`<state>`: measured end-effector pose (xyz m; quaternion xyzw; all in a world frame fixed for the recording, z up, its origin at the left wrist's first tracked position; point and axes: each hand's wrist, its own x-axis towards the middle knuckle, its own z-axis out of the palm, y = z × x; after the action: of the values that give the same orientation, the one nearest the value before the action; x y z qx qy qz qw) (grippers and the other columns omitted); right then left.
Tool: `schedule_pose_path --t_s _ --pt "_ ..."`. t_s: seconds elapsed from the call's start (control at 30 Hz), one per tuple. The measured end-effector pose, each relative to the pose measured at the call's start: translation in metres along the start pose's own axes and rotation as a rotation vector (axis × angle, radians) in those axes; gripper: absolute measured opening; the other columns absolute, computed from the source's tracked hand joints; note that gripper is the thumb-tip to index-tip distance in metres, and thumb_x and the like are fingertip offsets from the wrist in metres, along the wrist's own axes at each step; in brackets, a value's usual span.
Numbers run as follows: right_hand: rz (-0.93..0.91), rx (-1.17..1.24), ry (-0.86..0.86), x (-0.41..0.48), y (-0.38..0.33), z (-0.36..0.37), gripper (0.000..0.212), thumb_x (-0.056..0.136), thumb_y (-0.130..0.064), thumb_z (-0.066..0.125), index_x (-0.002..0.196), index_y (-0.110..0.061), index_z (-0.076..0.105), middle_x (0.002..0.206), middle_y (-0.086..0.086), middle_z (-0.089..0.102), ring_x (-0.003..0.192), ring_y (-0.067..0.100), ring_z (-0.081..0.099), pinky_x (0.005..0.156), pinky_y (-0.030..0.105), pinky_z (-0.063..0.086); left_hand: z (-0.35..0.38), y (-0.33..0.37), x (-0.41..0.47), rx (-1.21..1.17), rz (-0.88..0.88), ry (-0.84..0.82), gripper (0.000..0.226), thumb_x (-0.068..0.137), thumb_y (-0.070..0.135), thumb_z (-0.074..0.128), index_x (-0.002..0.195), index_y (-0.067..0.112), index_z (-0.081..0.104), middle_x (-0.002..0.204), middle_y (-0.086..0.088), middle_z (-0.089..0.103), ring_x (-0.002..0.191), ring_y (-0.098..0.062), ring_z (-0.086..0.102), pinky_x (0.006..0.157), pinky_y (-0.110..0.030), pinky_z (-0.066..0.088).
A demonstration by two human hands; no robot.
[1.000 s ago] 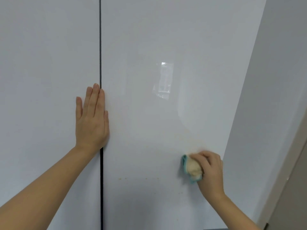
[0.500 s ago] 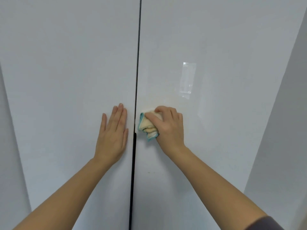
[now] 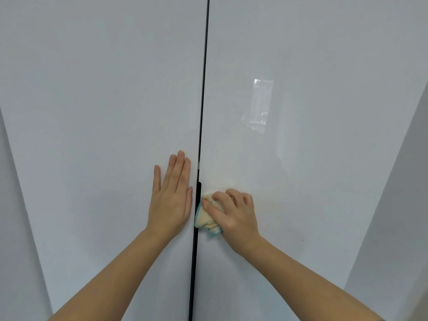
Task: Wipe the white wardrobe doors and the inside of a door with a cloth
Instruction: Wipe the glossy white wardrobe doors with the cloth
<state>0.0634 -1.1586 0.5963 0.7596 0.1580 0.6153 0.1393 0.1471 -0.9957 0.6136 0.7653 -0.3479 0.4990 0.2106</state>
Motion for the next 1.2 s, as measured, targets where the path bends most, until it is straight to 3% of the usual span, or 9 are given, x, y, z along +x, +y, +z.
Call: schedule_pose_path --t_s 0.13,0.27,0.33,0.5,0.57,0.63,0.73,1.0,1.2 --pt "-0.104 0.008 -0.073 -0.016 -0.001 0.001 0.021 0.090 -0.007 0.060 0.101 -0.020 0.072 0.104 -0.002 0.056 0.090 0.022 0.052 0.067 0.035 0.036 0.001 0.006 0.001 -0.003 -0.023 0.008 0.061 0.096 0.013 0.039 0.152 -0.002 0.020 0.162 -0.015 0.012 0.151 -0.027 0.006 0.120 -0.056 0.008" --pt "-0.309 -0.007 -0.199 -0.019 0.006 -0.008 0.025 0.089 -0.001 0.056 0.099 -0.021 0.069 0.095 -0.002 0.064 0.083 0.021 0.057 0.064 0.034 0.039 -0.001 0.011 -0.004 -0.020 -0.048 -0.039 0.059 0.099 0.017 0.030 0.153 0.000 0.015 0.163 -0.014 0.009 0.151 -0.026 0.004 0.120 -0.056 0.008" --pt "-0.279 -0.019 -0.196 0.000 0.015 -0.018 0.025 0.092 -0.002 0.053 0.095 -0.021 0.069 0.093 0.000 0.064 0.083 0.023 0.059 0.065 0.035 0.040 -0.002 0.013 -0.006 -0.029 -0.050 -0.060 0.058 0.100 0.020 0.026 0.154 0.000 0.015 0.163 -0.014 0.009 0.151 -0.026 0.004 0.120 -0.056 0.008" --pt "0.041 -0.029 -0.023 0.041 0.039 -0.031 0.020 0.083 -0.010 0.066 0.097 -0.023 0.072 0.098 0.003 0.062 0.093 0.024 0.053 0.071 0.035 0.037 0.000 0.019 -0.006 -0.048 -0.090 -0.053 0.058 0.100 0.020 0.025 0.154 0.001 0.014 0.163 -0.012 0.005 0.152 -0.025 0.001 0.120 -0.056 0.006" --pt "0.015 -0.022 -0.055 0.012 0.028 -0.029 0.018 0.091 -0.013 0.060 0.100 -0.023 0.072 0.099 0.002 0.061 0.093 0.025 0.053 0.072 0.035 0.037 0.001 0.021 -0.006 -0.060 -0.105 -0.054 0.059 0.100 0.023 0.026 0.154 0.003 0.014 0.163 -0.012 0.005 0.151 -0.026 0.002 0.120 -0.055 0.005" --pt "-0.140 -0.016 -0.182 -0.034 0.019 -0.030 0.022 0.095 -0.010 0.054 0.102 -0.023 0.070 0.099 0.001 0.063 0.089 0.024 0.057 0.071 0.034 0.038 0.001 0.022 -0.007 -0.051 -0.117 -0.059 0.060 0.101 0.025 0.029 0.155 0.004 0.014 0.164 -0.013 0.004 0.151 -0.026 0.002 0.119 -0.057 0.008" --pt "-0.301 -0.004 -0.318 -0.058 0.030 -0.040 0.020 0.090 -0.008 0.060 0.099 -0.024 0.068 0.101 0.001 0.065 0.088 0.023 0.061 0.071 0.034 0.041 0.001 0.024 -0.006 -0.030 -0.122 -0.060 0.060 0.100 0.025 0.030 0.155 0.004 0.015 0.163 -0.013 0.004 0.151 -0.027 0.002 0.119 -0.058 0.010" --pt "0.066 -0.025 -0.073 -0.011 0.069 -0.052 0.025 0.083 -0.015 0.065 0.105 -0.023 0.072 0.109 0.004 0.055 0.103 0.027 0.050 0.077 0.036 0.034 0.005 0.041 -0.007 -0.064 -0.212 -0.074 0.060 0.100 0.021 0.027 0.157 0.014 0.009 0.164 -0.013 -0.005 0.151 -0.028 -0.008 0.120 -0.056 0.003" --pt "-0.168 -0.029 -0.296 -0.084 0.071 -0.064 0.026 0.084 -0.012 0.064 0.106 -0.025 0.068 0.114 0.001 0.050 0.101 0.024 0.051 0.078 0.036 0.037 0.004 0.039 -0.008 -0.054 -0.205 -0.089 0.058 0.101 0.022 0.026 0.157 0.016 0.010 0.164 -0.014 -0.004 0.151 -0.028 -0.007 0.120 -0.055 0.004"
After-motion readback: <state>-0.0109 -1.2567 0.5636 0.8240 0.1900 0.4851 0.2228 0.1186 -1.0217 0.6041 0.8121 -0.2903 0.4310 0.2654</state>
